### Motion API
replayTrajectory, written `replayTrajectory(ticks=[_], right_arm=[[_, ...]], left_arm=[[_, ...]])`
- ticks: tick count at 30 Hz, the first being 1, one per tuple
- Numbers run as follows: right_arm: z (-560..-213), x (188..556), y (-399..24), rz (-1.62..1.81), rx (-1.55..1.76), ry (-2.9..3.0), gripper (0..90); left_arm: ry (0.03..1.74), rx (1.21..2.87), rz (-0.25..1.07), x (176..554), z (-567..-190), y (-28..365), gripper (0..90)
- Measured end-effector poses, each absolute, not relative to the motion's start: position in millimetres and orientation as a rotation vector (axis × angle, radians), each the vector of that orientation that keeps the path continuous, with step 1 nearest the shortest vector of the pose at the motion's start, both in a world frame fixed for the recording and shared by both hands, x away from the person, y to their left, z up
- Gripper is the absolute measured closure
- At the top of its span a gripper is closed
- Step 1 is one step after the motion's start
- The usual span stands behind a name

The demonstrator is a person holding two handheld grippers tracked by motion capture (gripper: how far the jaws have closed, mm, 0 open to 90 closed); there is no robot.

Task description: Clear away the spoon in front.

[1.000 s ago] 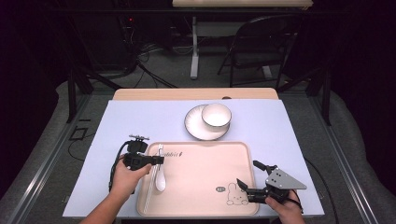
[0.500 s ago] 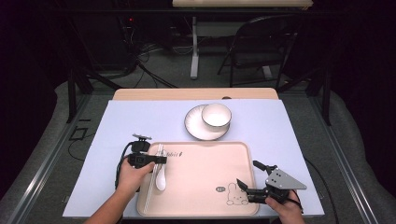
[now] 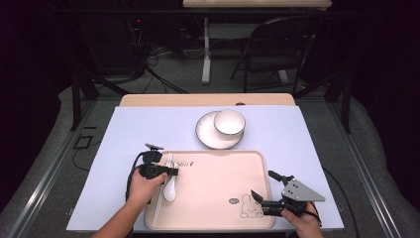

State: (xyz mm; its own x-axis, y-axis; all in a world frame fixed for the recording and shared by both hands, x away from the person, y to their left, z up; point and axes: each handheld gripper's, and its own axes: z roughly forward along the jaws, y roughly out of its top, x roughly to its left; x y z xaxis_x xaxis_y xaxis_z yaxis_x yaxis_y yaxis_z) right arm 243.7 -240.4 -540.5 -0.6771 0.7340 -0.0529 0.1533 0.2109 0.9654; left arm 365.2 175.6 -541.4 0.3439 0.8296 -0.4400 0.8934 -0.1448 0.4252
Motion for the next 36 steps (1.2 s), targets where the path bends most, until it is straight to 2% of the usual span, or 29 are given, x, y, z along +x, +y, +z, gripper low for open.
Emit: replayTrajectory(ticks=[12, 24, 33, 36], right_arm=[[-540, 244, -240, 1.487, 0.819, 1.979, 14.1], [-541, 244, -241, 1.486, 0.819, 1.98, 14.1], [-541, 244, -241, 1.486, 0.82, 1.98, 14.1], [-541, 244, -241, 1.486, 0.82, 1.979, 14.1]], left_arm=[[1.505, 1.994, -0.111, 364, -541, 175, 72.2], [1.475, 2.019, -0.045, 359, -527, 175, 55.6], [1.426, 2.041, 0.064, 356, -511, 170, 43.8], [1.421, 2.051, 0.085, 356, -509, 169, 42.5]])
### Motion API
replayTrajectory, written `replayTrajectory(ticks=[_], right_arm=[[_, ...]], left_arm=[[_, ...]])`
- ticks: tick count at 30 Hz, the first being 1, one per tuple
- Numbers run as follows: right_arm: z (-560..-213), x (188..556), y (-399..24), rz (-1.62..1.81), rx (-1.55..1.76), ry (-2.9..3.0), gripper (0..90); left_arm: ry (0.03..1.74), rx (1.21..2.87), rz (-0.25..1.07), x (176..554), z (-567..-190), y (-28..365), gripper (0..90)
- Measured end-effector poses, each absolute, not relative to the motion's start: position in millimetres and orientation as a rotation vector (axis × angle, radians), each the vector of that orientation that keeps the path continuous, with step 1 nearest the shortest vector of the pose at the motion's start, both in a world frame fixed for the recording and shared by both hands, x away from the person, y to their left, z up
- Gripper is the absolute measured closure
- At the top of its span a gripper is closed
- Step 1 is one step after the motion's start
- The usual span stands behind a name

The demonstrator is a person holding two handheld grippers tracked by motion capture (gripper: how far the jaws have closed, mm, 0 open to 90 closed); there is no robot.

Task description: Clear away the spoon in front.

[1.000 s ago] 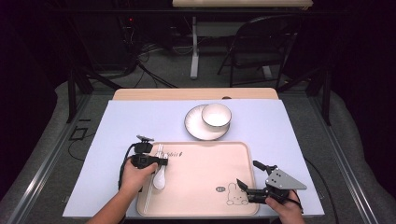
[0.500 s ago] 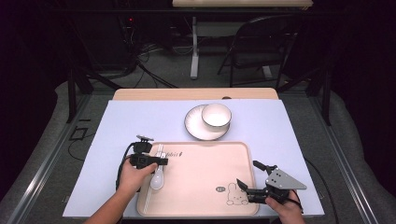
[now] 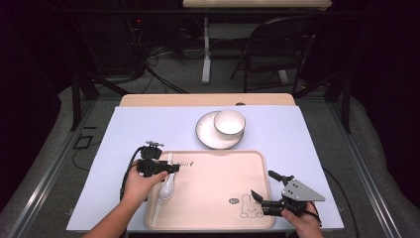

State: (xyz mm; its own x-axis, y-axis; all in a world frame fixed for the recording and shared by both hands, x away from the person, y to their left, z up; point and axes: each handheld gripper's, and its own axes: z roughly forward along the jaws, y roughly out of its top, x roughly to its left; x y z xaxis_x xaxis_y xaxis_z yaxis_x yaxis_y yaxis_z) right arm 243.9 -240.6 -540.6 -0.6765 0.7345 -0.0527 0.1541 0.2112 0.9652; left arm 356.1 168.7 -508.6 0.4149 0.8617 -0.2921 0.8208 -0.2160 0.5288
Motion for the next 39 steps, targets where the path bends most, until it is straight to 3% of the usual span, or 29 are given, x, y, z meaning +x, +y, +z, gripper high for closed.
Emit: replayTrajectory(ticks=[17, 24, 39], right_arm=[[-541, 244, -240, 1.485, 0.822, 1.98, 14.1], [-541, 245, -240, 1.486, 0.821, 1.981, 14.1], [-540, 244, -240, 1.483, 0.817, 1.984, 14.1]], left_arm=[[1.43, 2.063, 0.216, 358, -497, 170, 35.7], [1.381, 1.992, 0.267, 358, -491, 169, 35.4], [1.346, 1.924, 0.264, 379, -485, 153, 35.3]])
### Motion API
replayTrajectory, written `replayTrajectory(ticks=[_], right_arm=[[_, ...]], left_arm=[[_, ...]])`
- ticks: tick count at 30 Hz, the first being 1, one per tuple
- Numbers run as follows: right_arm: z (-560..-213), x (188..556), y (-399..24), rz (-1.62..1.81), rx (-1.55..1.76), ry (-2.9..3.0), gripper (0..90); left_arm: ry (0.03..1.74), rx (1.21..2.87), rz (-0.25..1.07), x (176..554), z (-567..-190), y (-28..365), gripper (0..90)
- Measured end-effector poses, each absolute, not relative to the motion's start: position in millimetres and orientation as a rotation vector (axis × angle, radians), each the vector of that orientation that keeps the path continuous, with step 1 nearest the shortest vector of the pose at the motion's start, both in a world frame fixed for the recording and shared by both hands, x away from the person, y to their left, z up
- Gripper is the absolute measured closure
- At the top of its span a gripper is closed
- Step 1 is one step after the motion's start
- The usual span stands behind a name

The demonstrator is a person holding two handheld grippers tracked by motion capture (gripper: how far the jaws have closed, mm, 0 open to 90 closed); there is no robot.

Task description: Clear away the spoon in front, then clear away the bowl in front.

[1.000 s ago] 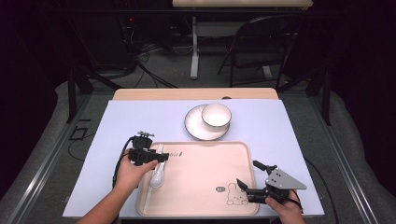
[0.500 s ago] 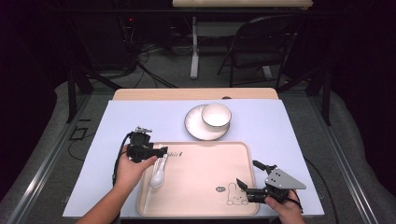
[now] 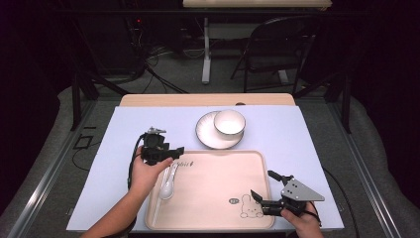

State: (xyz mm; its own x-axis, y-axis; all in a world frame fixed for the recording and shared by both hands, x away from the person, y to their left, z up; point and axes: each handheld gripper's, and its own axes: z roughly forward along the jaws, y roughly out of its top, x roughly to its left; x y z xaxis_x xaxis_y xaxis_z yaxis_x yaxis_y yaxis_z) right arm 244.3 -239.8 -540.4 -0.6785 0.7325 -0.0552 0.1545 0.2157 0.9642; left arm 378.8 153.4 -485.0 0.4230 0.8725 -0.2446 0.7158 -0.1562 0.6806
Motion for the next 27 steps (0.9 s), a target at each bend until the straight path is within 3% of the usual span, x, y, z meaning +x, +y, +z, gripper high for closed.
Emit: replayTrajectory(ticks=[27], right_arm=[[-541, 244, -240, 1.483, 0.819, 1.984, 14.1]], left_arm=[[1.349, 1.877, 0.215, 419, -473, 106, 35.3]])
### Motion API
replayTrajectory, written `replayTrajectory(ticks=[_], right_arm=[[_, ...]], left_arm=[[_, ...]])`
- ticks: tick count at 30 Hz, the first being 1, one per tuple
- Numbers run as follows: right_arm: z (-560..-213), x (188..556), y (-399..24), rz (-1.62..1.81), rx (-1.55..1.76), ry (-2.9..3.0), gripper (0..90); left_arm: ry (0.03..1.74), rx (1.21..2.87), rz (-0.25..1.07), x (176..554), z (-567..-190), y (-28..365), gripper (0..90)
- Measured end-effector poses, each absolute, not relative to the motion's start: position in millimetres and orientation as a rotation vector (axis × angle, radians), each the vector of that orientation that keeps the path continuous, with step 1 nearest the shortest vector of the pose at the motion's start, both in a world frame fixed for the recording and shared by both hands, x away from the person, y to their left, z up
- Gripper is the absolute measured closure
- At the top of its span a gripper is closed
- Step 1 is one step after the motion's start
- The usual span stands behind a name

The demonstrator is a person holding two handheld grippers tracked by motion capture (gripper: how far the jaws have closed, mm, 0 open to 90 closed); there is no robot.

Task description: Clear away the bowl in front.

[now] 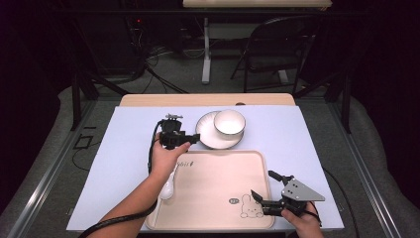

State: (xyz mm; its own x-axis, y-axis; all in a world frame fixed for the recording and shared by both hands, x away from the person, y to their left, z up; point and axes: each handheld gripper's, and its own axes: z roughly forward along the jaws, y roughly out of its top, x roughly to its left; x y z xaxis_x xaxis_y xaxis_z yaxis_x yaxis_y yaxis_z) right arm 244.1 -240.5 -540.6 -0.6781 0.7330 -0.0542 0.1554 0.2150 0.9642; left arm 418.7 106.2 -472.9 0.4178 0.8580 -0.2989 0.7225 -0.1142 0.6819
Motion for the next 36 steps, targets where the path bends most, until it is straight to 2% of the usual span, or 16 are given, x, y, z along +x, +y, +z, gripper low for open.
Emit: replayTrajectory(ticks=[23, 36], right_arm=[[-540, 244, -242, 1.492, 0.827, 1.977, 14.1], [-540, 244, -243, 1.494, 0.827, 1.976, 14.1]], left_arm=[[1.354, 1.843, 0.206, 459, -456, 53, 35.5], [1.407, 1.839, 0.218, 481, -473, 43, 35.9]])
